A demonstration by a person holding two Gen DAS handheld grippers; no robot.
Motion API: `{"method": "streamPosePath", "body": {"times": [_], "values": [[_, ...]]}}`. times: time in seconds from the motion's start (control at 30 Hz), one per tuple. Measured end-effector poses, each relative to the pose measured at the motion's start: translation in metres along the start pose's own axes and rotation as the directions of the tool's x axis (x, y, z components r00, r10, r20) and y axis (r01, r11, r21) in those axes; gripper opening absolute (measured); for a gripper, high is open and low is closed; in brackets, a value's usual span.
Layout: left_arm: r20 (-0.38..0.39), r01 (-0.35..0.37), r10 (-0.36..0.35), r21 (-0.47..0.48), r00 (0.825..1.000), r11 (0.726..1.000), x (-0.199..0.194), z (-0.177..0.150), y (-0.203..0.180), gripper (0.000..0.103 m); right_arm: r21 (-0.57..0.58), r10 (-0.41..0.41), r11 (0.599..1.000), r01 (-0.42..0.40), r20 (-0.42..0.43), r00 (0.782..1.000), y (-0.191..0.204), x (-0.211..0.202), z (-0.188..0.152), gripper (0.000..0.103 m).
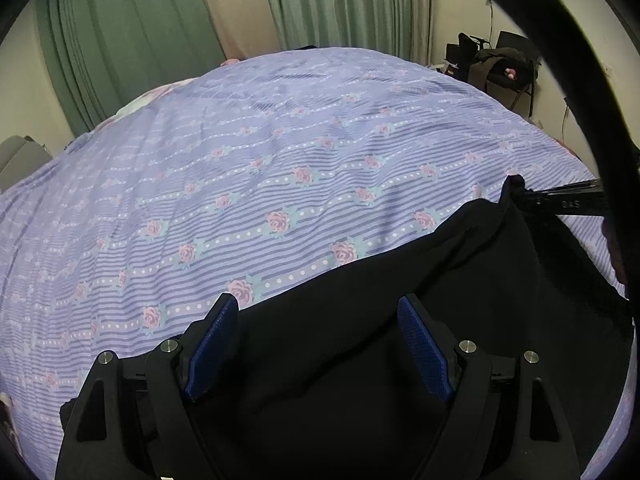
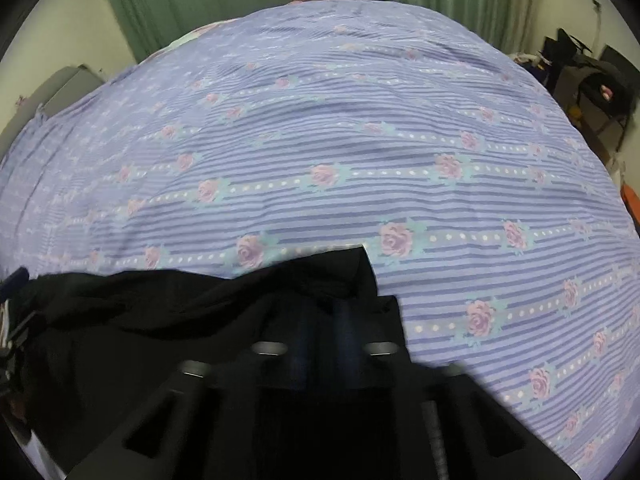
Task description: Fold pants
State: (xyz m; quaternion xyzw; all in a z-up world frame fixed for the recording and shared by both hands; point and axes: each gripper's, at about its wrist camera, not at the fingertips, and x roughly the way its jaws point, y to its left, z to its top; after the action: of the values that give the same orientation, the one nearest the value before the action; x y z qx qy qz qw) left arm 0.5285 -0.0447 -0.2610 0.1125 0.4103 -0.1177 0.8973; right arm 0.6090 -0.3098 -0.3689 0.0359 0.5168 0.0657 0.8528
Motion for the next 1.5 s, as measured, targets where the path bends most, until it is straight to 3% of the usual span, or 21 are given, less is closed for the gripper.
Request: {"method": "streamPosePath", "body": {"times": [0.1, 0.2, 0.27, 0.37, 0.43, 0.47, 0.5, 0.6, 0.63, 0.7, 0.83, 1.0, 1.17, 1.27, 1.3, 1.33, 1.5], "values": [[0.002, -0.016, 0.016, -0.006, 1.000, 1.000, -0.002, -0.001, 0.003, 0.083, 0.008, -0.022, 1.000, 0.022, 0.021, 1.000, -0.004, -0.022, -0.004, 0.003], [0.020, -0.066, 0.065, 0.045, 0.998, 0.997, -0.002, 0.000, -0.003, 0.082, 0.025, -0.105, 0.994, 0.104, 0.042, 0.994, -0.021, -0.040, -0.002, 0.003], [0.039, -0.106, 0.103, 0.101, 0.994, 0.989, 0.001, 0.004, -0.014, 0.083, 0.014, -0.182, 0.983, 0.181, 0.015, 0.983, -0.025, -0.030, 0.007, 0.003], [0.037, -0.139, 0.135, 0.135, 0.990, 0.981, 0.003, 0.007, -0.020, 0.083, 0.013, -0.204, 0.979, 0.205, -0.058, 0.977, -0.025, -0.006, 0.019, 0.004], [0.049, -0.159, 0.154, 0.134, 0.987, 0.978, -0.003, 0.006, -0.017, 0.083, 0.031, -0.258, 0.965, 0.260, -0.057, 0.965, -0.021, -0.011, 0.019, 0.017], [0.060, -0.185, 0.179, 0.128, 0.982, 0.974, -0.011, 0.004, -0.013, 0.083, 0.034, -0.280, 0.959, 0.281, -0.032, 0.960, -0.016, -0.022, 0.016, 0.044], [0.074, -0.208, 0.200, 0.120, 0.977, 0.971, -0.019, 0.002, -0.009, 0.083, 0.032, -0.308, 0.951, 0.308, -0.012, 0.951, -0.011, -0.032, 0.013, 0.063], [0.108, -0.257, 0.250, 0.060, 0.962, 0.965, -0.047, -0.011, 0.015, 0.084, 0.025, -0.406, 0.914, 0.405, 0.095, 0.909, 0.018, -0.078, -0.005, 0.065], [0.111, -0.255, 0.251, 0.025, 0.962, 0.967, -0.058, -0.017, 0.030, 0.084, 0.017, -0.404, 0.914, 0.405, 0.109, 0.908, 0.028, -0.087, -0.008, 0.066], [0.107, -0.255, 0.257, -0.027, 0.960, 0.966, -0.071, -0.029, 0.059, 0.084, 0.009, -0.335, 0.941, 0.337, 0.138, 0.932, 0.057, -0.103, -0.016, 0.068], [0.059, -0.185, 0.192, -0.110, 0.980, 0.977, -0.077, -0.049, 0.123, 0.083, -0.040, -0.198, 0.978, 0.206, 0.153, 0.968, 0.120, -0.110, -0.030, 0.068], [0.011, 0.015, -0.013, -0.257, 1.000, 0.966, -0.058, -0.064, 0.190, 0.075, -0.069, -0.057, 0.996, 0.065, 0.104, 0.993, 0.187, -0.088, -0.055, 0.068], [-0.039, 0.185, -0.211, -0.347, 0.977, 0.919, -0.016, -0.066, 0.220, 0.067, -0.071, 0.007, 0.997, -0.002, 0.063, 0.998, 0.227, -0.066, -0.072, 0.068], [-0.082, 0.231, -0.284, -0.391, 0.955, 0.891, 0.010, -0.072, 0.225, 0.059, -0.045, 0.025, 0.999, -0.023, 0.034, 0.999, 0.237, -0.057, -0.077, 0.068], [-0.079, 0.247, -0.301, -0.394, 0.950, 0.885, 0.011, -0.073, 0.224, 0.047, -0.037, 0.026, 0.999, -0.025, 0.027, 0.999, 0.239, -0.056, -0.078, 0.068], [-0.067, 0.262, -0.312, -0.394, 0.948, 0.881, 0.009, -0.075, 0.222, 0.043, -0.030, 0.026, 0.999, -0.025, 0.022, 0.999, 0.242, -0.056, -0.080, 0.068], [0.037, 0.276, -0.285, -0.391, 0.958, 0.878, -0.029, -0.079, 0.225, 0.042, -0.019, 0.035, 0.999, -0.034, 0.018, 0.999, 0.249, -0.063, -0.087, 0.068]]}}
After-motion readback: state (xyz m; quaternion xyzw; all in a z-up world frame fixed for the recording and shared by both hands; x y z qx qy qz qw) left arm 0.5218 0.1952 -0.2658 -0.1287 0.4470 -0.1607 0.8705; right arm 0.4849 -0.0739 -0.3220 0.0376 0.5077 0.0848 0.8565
